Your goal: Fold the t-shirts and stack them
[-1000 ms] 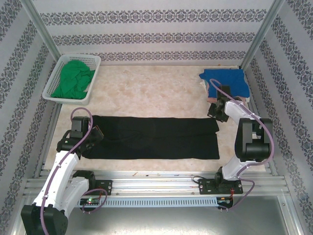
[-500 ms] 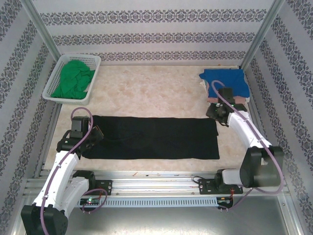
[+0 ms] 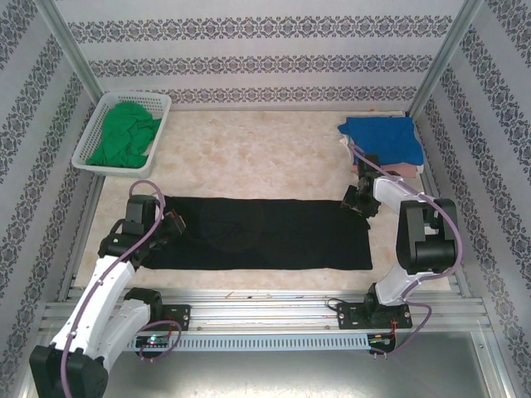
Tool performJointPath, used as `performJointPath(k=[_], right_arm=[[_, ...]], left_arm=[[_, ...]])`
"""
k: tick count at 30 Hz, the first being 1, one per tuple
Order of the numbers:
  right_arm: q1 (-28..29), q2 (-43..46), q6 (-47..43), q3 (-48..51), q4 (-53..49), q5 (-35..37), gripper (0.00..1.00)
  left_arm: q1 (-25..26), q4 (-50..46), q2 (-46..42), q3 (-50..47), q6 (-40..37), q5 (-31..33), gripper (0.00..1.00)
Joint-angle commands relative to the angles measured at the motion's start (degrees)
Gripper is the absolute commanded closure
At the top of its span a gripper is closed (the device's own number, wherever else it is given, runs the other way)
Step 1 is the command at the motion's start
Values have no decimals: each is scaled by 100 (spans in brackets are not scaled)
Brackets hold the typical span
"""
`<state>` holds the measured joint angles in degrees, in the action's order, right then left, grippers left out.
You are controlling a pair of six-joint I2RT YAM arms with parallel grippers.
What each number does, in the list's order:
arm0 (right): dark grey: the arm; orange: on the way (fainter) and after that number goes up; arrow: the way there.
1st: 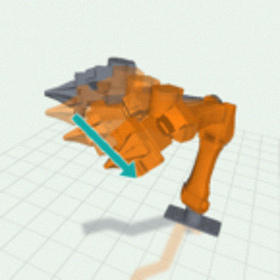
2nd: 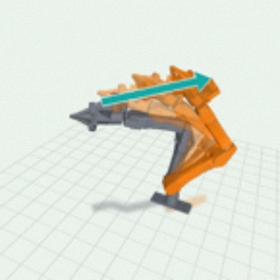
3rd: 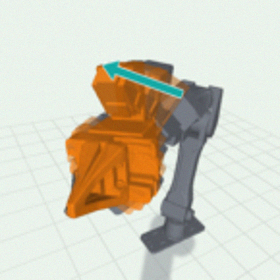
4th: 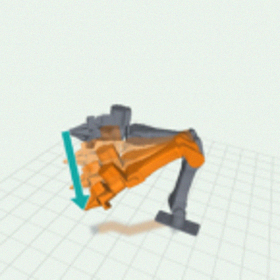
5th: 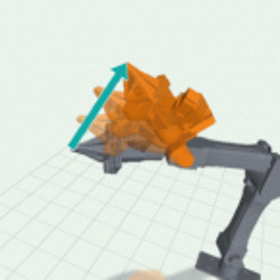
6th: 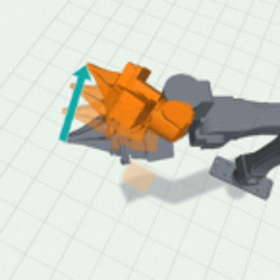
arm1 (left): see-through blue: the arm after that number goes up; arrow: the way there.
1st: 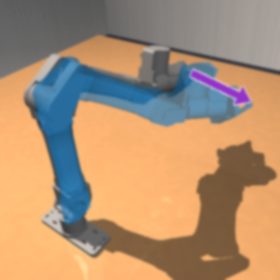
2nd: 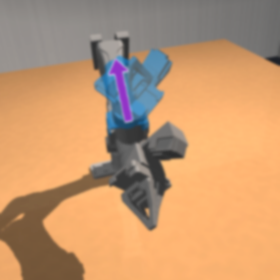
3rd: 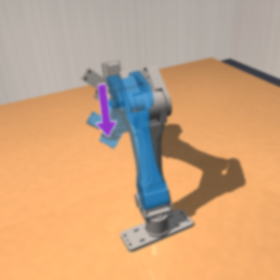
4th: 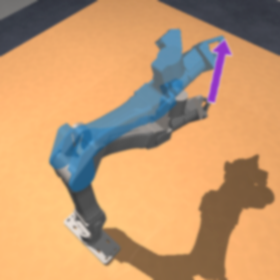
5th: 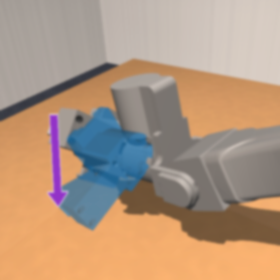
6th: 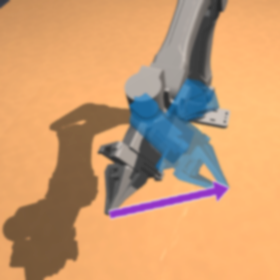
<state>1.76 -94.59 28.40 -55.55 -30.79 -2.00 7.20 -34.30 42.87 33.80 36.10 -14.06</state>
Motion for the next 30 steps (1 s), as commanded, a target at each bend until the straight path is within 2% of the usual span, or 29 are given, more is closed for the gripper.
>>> performJointPath(k=[1,4,7,9,11,12,15,17,19,21,23,30], right_arm=[[458,474,5,-277,-25,15,52],[1237,538,-78,-572,20,-22,50],[2110,412,-193,-847,344,-341,50],[2666,211,-299,-1089,289,-152,50],[2975,14,-310,-1221,222,-138,50],[3041,-32,-286,-1179,246,-204,51],[3087,20,-207,-750,449,-247,51],[3037,109,-228,-449,451,-13,51],[2885,250,-244,-182,433,78,50],[2702,434,-240,53,450,86,51],[2489,712,-236,297,451,91,50],[1885,1254,-310,857,528,-178,49]], left_arm=[[134,-393,-596,-188,382,383,100],[154,-509,-797,-267,473,70,99],[177,-582,-934,-271,570,-187,85],[177,-618,-1100,-125,581,-208,67],[182,-795,-1158,242,429,-10,55],[178,-973,-1121,496,291,197,52],[180,-1082,-848,1001,-54,687,49],[181,-733,-350,971,-200,533,49],[187,-207,525,811,-256,53,52],[295,226,1405,721,-357,-144,54],[492,355,2064,813,-513,54,53],[790,723,3371,1189,-929,229,51]])
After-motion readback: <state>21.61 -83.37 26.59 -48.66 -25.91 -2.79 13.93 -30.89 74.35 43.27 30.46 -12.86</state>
